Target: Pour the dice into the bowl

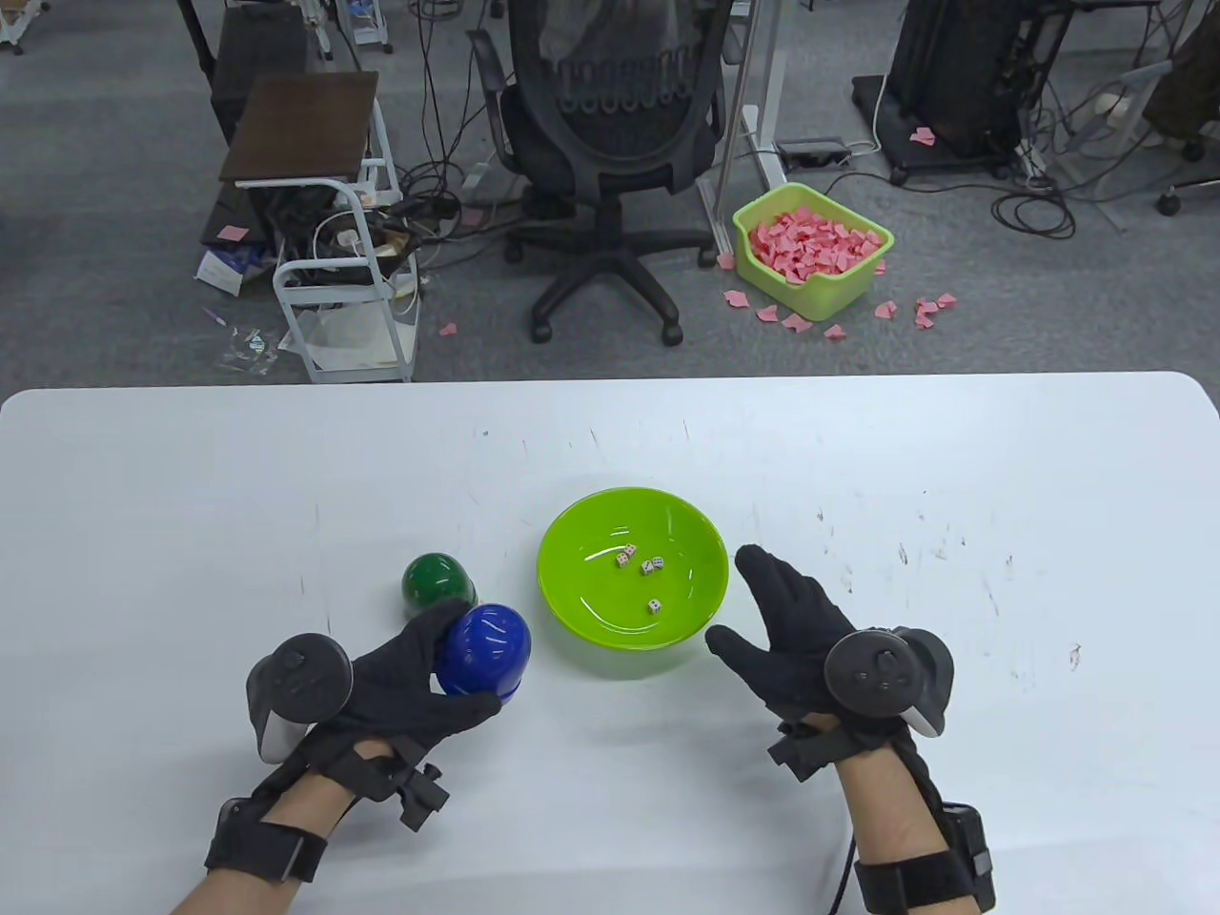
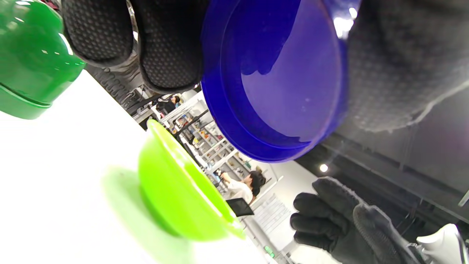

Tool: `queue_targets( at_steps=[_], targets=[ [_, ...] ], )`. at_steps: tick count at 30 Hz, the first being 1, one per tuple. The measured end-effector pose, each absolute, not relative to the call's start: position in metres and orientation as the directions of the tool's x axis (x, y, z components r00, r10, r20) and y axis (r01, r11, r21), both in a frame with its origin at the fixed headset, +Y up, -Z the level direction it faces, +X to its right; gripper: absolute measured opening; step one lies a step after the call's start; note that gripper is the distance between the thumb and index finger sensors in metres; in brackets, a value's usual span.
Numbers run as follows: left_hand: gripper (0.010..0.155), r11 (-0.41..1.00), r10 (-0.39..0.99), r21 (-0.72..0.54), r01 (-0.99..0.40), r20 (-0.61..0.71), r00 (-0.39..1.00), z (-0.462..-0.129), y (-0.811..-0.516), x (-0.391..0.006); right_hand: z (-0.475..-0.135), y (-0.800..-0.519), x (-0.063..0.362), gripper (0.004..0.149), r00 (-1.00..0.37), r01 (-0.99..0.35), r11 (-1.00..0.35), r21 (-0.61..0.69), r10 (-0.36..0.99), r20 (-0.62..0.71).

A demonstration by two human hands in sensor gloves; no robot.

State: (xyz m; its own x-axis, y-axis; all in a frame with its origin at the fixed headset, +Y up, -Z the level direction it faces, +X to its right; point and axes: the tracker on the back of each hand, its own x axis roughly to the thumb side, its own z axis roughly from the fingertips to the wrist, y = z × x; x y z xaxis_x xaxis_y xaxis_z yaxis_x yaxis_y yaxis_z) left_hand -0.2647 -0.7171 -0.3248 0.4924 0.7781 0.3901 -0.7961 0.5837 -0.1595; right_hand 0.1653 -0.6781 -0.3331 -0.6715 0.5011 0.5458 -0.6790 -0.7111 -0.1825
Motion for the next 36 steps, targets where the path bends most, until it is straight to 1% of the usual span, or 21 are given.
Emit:
queue_targets(
  at_steps=[3,7,15,23,28,32,36],
  targets=[
    [0.101,0.629,0.759,-0.195,-0.752,0.364,0.54,-0.32,-0.722,-0.27,-0.333,-0.678,0.165,0.084,-0.671,-0.679,-0.711,-0.183,0.501,0.547],
    [0.101,0.694,0.711,-0.199,-0.692,0.339,0.616,-0.318,-0.729,-0.273,-0.333,-0.678,0.166,0.084,-0.67,-0.68,-0.71,-0.183,0.501,0.548],
    [0.1,0.778,0.627,-0.248,-0.577,0.278,0.727,-0.326,-0.744,-0.269,-0.332,-0.678,0.168,0.083,-0.669,-0.684,-0.705,-0.187,0.504,0.547],
    [0.1,0.811,0.578,-0.291,-0.507,0.271,0.769,-0.33,-0.755,-0.263,-0.332,-0.678,0.167,0.083,-0.67,-0.681,-0.712,-0.175,0.507,0.542],
    [0.099,0.812,0.575,-0.309,-0.496,0.275,0.77,-0.33,-0.761,-0.262,-0.332,-0.678,0.167,0.083,-0.674,-0.673,-0.719,-0.172,0.502,0.542],
    [0.099,0.791,0.601,-0.325,-0.518,0.259,0.756,-0.33,-0.764,-0.266,-0.332,-0.679,0.166,0.083,-0.677,-0.669,-0.723,-0.17,0.501,0.539],
    [0.1,0.8,0.586,-0.337,-0.496,0.265,0.766,-0.33,-0.765,-0.27,-0.332,-0.679,0.166,0.083,-0.68,-0.666,-0.727,-0.167,0.5,0.537]
  ],
)
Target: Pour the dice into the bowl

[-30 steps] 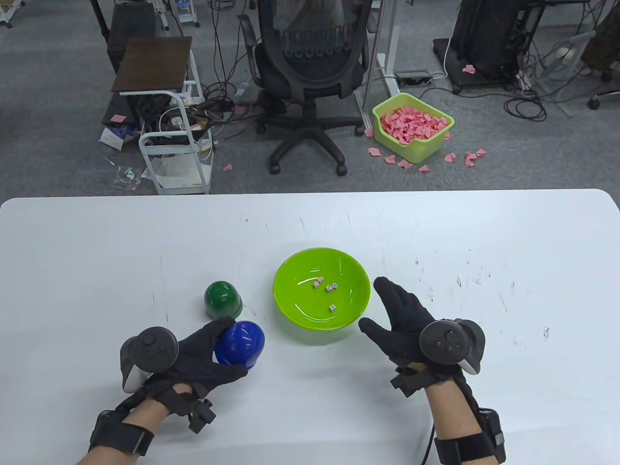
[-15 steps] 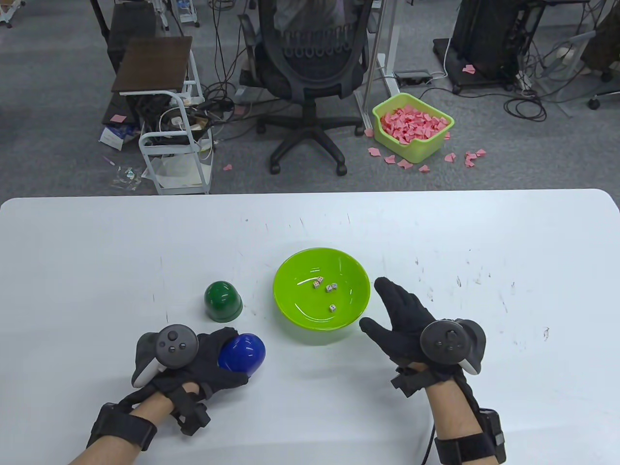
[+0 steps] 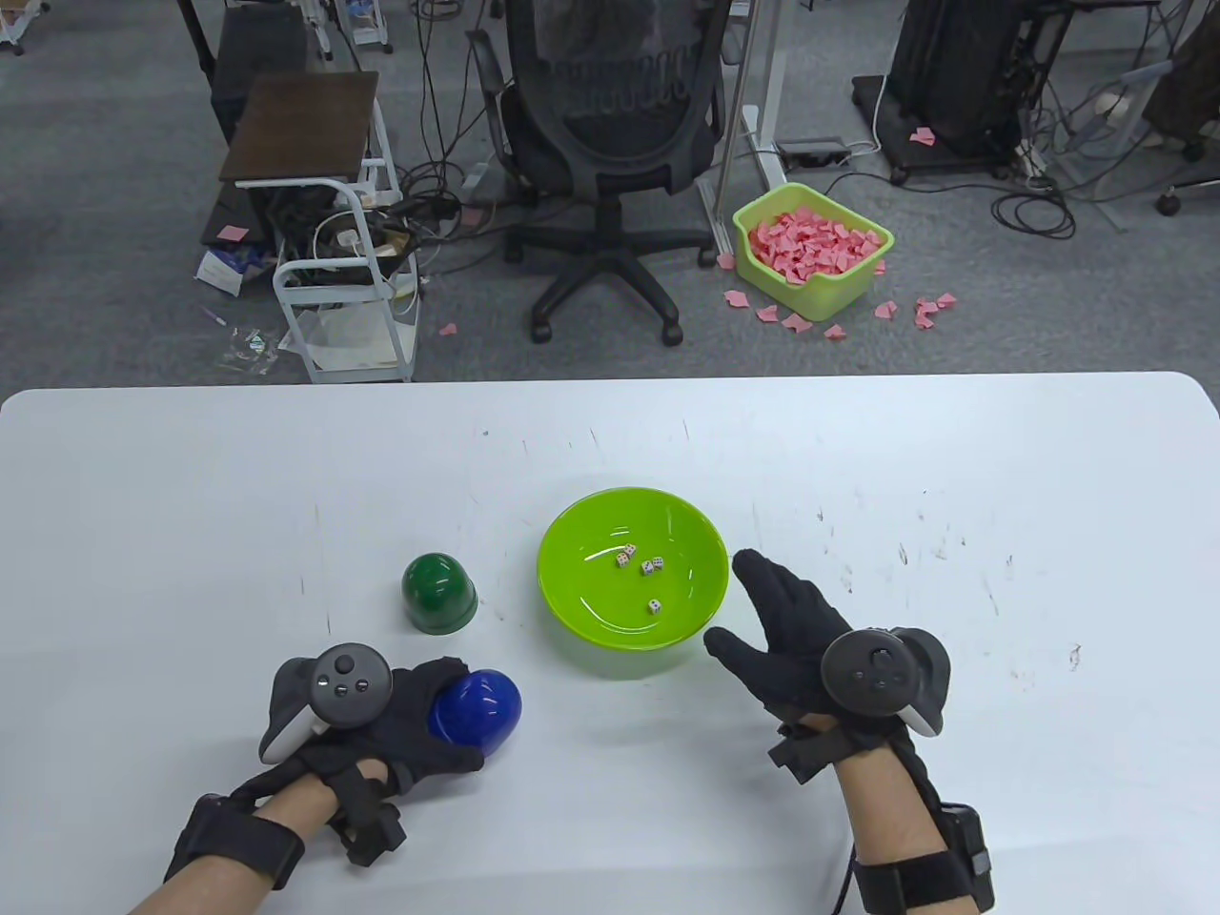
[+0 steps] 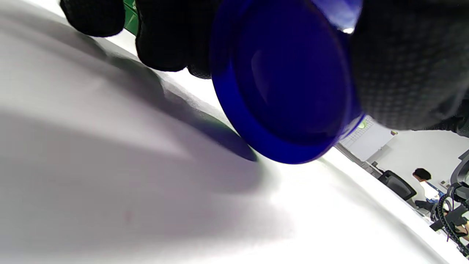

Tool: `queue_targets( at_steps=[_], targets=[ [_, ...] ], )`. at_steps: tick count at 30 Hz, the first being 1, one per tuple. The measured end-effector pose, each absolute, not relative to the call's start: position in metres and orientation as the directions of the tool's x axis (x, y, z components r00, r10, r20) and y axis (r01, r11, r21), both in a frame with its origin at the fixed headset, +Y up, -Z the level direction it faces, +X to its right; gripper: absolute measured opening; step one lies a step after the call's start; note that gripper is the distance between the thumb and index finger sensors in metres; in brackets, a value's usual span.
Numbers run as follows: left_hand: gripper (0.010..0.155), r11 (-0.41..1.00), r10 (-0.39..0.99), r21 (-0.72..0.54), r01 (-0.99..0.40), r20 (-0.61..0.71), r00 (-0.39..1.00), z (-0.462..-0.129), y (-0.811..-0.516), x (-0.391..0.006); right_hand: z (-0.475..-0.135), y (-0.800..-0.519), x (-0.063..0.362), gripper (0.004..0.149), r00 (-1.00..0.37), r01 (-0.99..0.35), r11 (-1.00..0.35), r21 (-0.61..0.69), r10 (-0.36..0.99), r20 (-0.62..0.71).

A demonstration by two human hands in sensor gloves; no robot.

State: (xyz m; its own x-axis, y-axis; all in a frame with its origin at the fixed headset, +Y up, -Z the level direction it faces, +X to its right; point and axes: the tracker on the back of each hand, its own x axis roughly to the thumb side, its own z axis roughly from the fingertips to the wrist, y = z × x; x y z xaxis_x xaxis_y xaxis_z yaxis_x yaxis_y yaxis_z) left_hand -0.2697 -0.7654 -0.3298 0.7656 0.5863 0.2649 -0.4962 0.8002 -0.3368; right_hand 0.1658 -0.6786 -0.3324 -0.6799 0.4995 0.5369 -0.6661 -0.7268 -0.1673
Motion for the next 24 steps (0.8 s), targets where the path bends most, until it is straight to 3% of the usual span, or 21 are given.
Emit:
queue_targets(
  at_steps=[4,11,24],
  targets=[
    [0.102,0.818,0.555,-0.349,-0.457,0.27,0.787,-0.3302,-0.7635,-0.2706,-0.3325,-0.6788,0.1654,0.083,-0.682,-0.664,-0.729,-0.166,0.498,0.536],
    [0.108,0.896,0.386,-0.358,-0.262,0.339,0.858,-0.3298,-0.7607,-0.2673,-0.3327,-0.6785,0.1654,0.083,-0.682,-0.663,-0.73,-0.165,0.499,0.535],
    [0.105,0.9,0.335,-0.381,-0.212,0.294,0.895,-0.329,-0.7677,-0.2701,-0.3328,-0.6789,0.1663,0.083,-0.681,-0.666,-0.727,-0.166,0.503,0.532]
  ],
)
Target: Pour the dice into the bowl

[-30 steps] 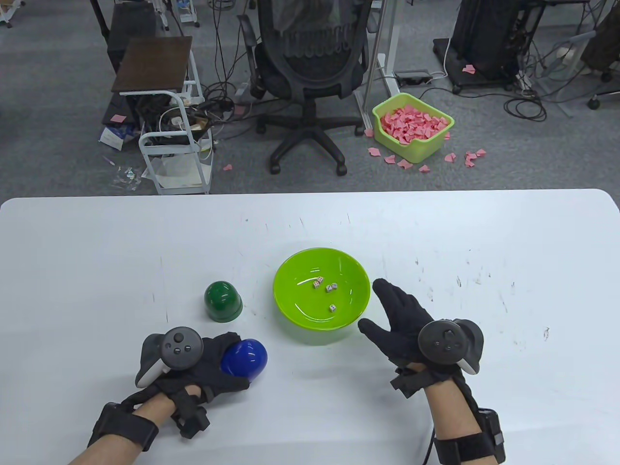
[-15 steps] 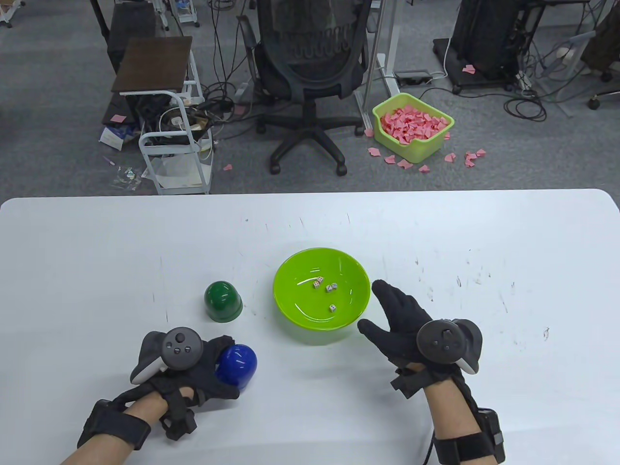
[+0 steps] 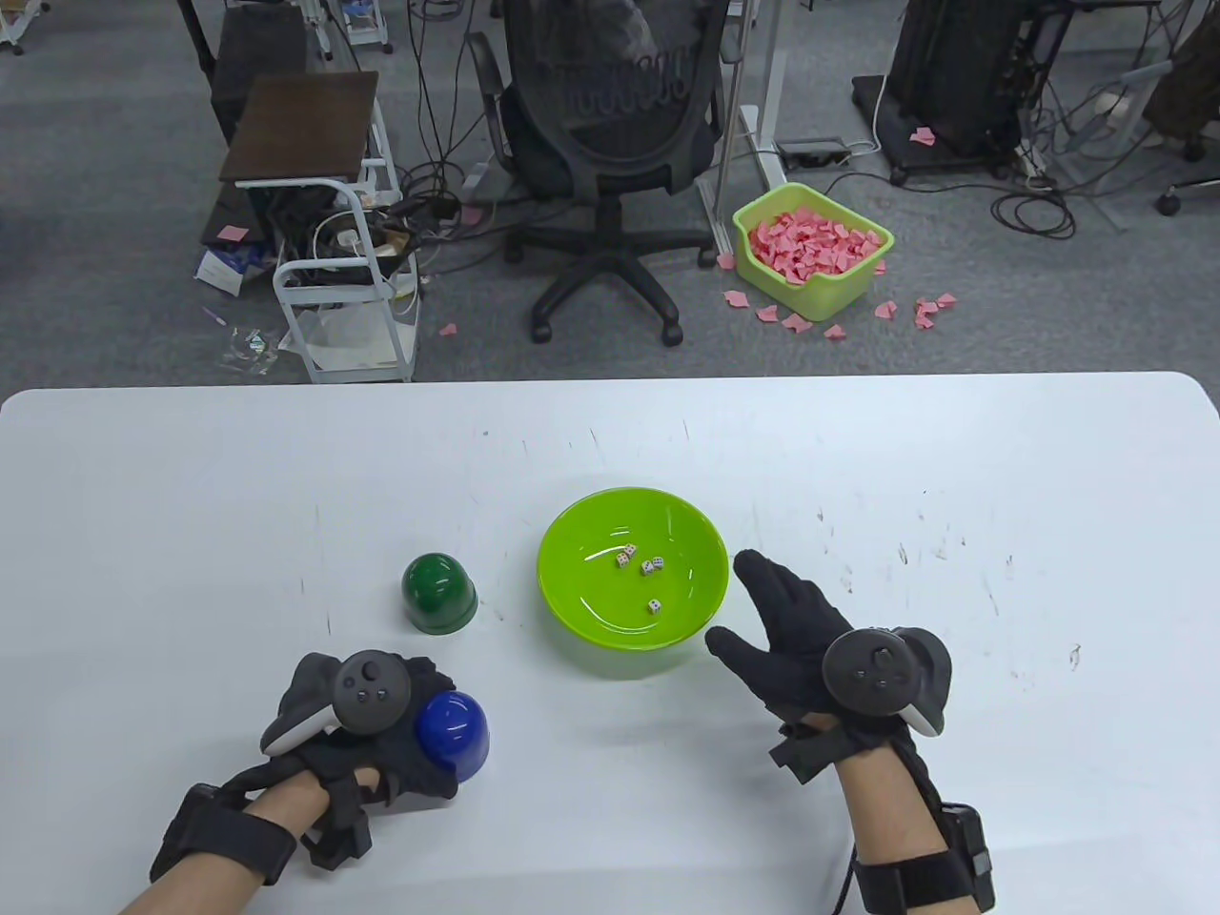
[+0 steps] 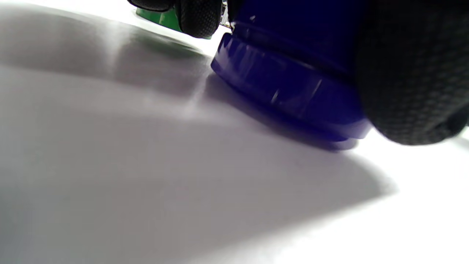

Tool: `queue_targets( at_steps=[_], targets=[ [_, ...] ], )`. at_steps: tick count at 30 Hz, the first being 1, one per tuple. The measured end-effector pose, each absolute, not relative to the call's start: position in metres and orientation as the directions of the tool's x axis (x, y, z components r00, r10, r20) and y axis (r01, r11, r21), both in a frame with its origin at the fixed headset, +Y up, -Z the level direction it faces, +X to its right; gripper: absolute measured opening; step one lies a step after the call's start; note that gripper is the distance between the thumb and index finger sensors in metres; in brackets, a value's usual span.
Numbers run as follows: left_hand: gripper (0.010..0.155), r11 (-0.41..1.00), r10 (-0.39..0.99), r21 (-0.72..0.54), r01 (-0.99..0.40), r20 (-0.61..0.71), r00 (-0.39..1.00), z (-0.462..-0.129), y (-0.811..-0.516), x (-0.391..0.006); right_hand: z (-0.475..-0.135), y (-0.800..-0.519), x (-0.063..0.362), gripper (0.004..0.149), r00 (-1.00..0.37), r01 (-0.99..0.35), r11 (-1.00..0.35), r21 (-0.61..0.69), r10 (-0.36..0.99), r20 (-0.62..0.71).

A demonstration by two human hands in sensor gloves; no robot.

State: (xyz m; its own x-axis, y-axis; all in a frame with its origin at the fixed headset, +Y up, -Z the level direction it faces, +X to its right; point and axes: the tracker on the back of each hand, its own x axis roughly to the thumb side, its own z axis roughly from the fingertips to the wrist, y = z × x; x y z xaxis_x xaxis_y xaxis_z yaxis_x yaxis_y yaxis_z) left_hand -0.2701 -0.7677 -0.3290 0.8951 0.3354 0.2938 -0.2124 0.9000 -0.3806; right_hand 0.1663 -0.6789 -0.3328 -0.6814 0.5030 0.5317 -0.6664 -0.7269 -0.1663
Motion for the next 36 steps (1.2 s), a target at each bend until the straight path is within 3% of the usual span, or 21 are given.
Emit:
queue_targets(
  at_steps=[9,14,18,24,30,36],
  targets=[
    [0.107,0.855,0.338,-0.48,-0.197,0.228,0.913,-0.329,-0.765,-0.273,-0.333,-0.68,0.167,0.083,-0.679,-0.671,-0.725,-0.156,0.515,0.523],
    [0.107,0.8,0.399,-0.552,-0.237,0.193,0.896,-0.338,-0.738,-0.283,-0.333,-0.68,0.168,0.083,-0.683,-0.667,-0.729,-0.152,0.517,0.516],
    [0.104,0.81,0.433,-0.506,-0.298,0.173,0.885,-0.353,-0.702,-0.29,-0.334,-0.681,0.17,0.083,-0.685,-0.668,-0.729,-0.15,0.524,0.507],
    [0.101,0.861,0.445,-0.351,-0.369,0.167,0.88,-0.381,-0.67,-0.289,-0.334,-0.681,0.17,0.083,-0.688,-0.668,-0.729,-0.148,0.53,0.496],
    [0.101,0.919,0.357,-0.241,-0.313,0.166,0.919,-0.412,-0.672,-0.278,-0.335,-0.683,0.17,0.083,-0.694,-0.662,-0.737,-0.139,0.532,0.486],
    [0.101,0.934,0.267,-0.278,-0.224,0.126,0.955,-0.442,-0.699,-0.265,-0.337,-0.688,0.17,0.083,-0.699,-0.657,-0.744,-0.119,0.542,0.467]
  ],
)
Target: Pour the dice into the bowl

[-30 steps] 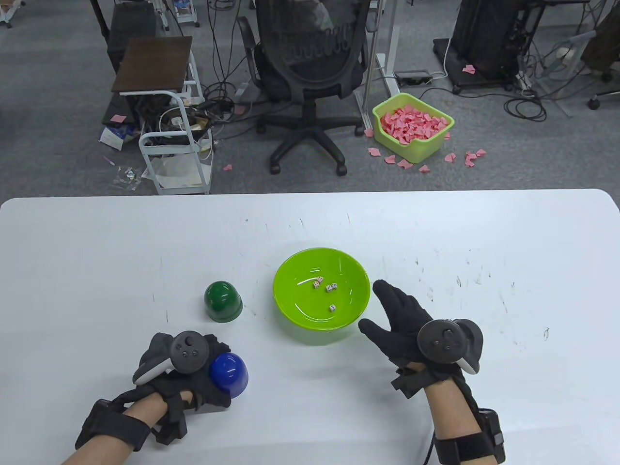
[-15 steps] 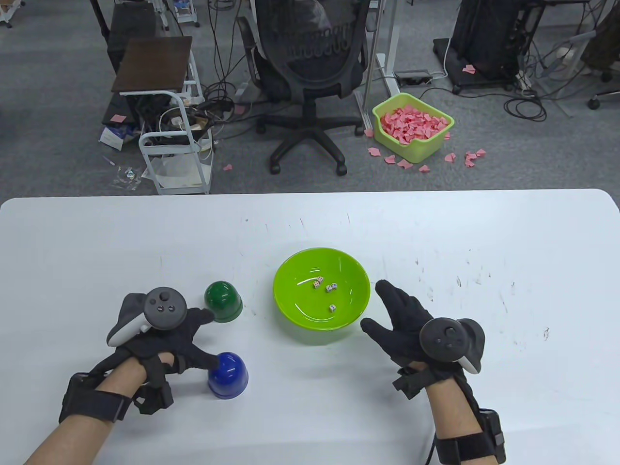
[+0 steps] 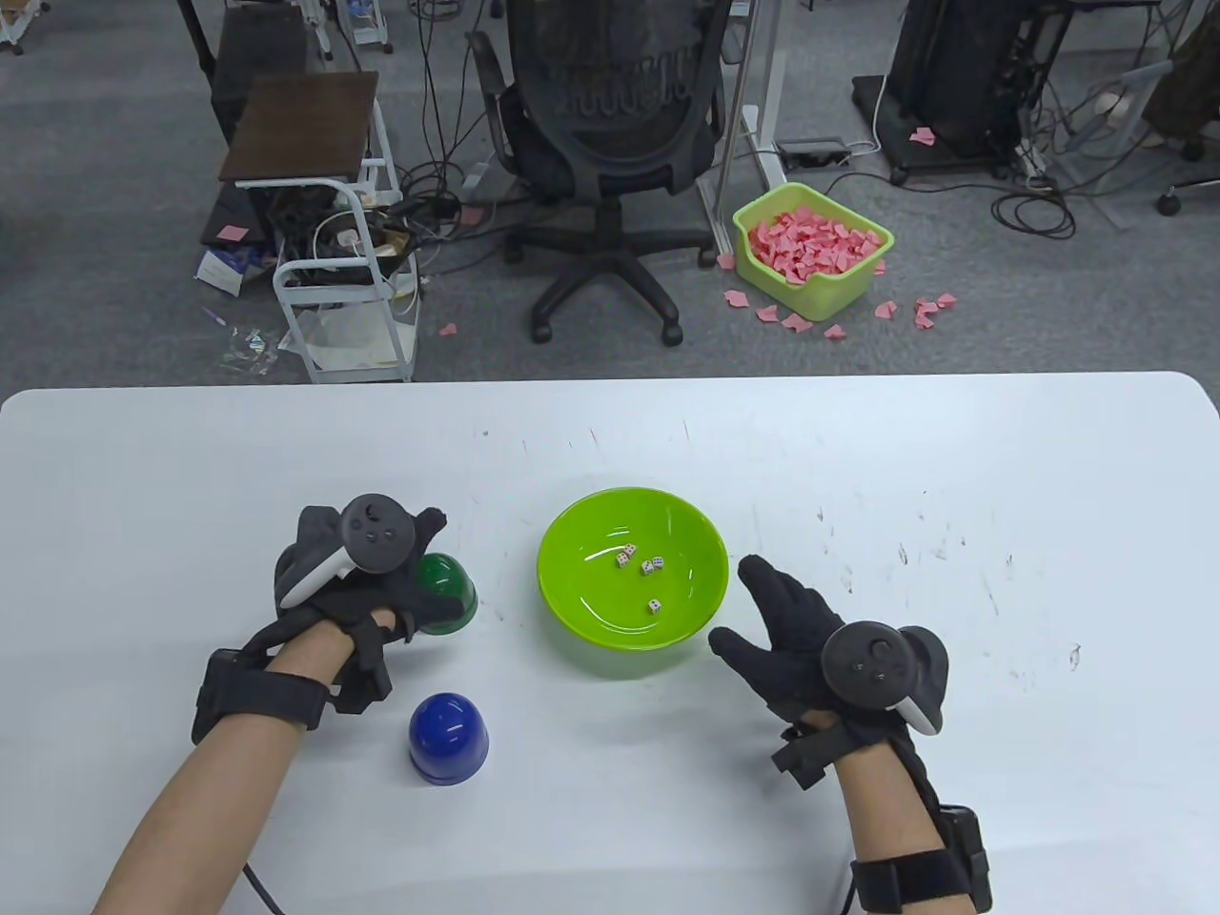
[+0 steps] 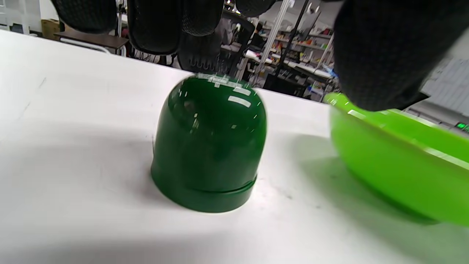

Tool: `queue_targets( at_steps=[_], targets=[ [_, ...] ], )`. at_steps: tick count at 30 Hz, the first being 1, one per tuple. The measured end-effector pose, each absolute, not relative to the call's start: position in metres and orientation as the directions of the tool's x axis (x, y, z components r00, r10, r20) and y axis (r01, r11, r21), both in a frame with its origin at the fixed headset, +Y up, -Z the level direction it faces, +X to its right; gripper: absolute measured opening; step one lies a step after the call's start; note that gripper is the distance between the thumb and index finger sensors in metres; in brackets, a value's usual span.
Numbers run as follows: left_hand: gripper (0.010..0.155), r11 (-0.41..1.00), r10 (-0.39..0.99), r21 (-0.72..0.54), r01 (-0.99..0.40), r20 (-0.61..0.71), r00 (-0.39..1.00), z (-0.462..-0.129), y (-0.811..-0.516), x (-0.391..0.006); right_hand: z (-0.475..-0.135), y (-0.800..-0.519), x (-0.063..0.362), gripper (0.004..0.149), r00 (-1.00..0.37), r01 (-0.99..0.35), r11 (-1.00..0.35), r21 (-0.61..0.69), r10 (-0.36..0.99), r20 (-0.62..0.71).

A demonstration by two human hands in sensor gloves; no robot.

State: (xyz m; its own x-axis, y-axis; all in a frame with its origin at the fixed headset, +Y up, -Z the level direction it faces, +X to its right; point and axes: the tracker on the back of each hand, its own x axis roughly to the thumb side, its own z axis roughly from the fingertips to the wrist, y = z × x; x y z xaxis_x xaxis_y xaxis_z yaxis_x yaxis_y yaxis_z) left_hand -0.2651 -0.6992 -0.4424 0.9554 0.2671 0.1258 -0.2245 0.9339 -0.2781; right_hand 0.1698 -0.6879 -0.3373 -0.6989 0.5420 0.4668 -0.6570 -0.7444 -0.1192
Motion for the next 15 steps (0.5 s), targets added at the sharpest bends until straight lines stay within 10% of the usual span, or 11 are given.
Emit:
queue_targets(
  at_steps=[15],
  targets=[
    [0.092,0.954,0.177,-0.266,-0.142,0.112,0.978,-0.464,-0.745,-0.251,-0.338,-0.687,0.17,0.083,-0.7,-0.654,-0.747,-0.116,0.54,0.468]
  ],
)
